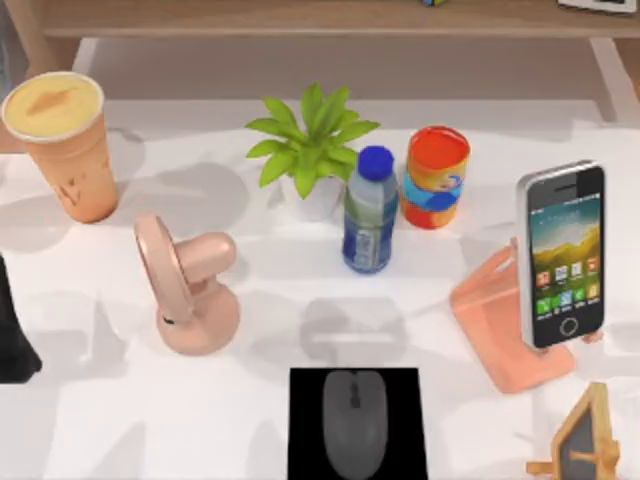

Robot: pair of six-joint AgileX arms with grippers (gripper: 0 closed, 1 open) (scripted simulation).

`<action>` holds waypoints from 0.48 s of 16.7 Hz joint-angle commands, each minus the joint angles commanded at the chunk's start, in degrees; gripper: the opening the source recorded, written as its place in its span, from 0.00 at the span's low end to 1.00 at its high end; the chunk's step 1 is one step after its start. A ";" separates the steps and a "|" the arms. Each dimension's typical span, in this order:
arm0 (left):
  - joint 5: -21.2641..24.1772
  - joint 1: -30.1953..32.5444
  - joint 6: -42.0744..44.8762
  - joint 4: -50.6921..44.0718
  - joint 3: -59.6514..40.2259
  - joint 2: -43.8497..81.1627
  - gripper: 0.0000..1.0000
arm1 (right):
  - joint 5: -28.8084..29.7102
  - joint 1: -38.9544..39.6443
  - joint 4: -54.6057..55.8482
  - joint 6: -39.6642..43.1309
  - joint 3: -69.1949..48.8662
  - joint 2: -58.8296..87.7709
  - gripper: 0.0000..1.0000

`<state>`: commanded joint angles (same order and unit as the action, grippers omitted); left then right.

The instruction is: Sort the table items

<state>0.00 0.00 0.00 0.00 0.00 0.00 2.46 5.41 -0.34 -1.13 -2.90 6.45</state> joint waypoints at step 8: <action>0.00 0.00 0.00 0.00 0.00 0.00 1.00 | -2.46 -5.41 0.34 1.13 2.91 -6.45 1.00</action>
<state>0.00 0.00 0.00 0.00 0.00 0.00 0.00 0.00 0.00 0.00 0.00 0.00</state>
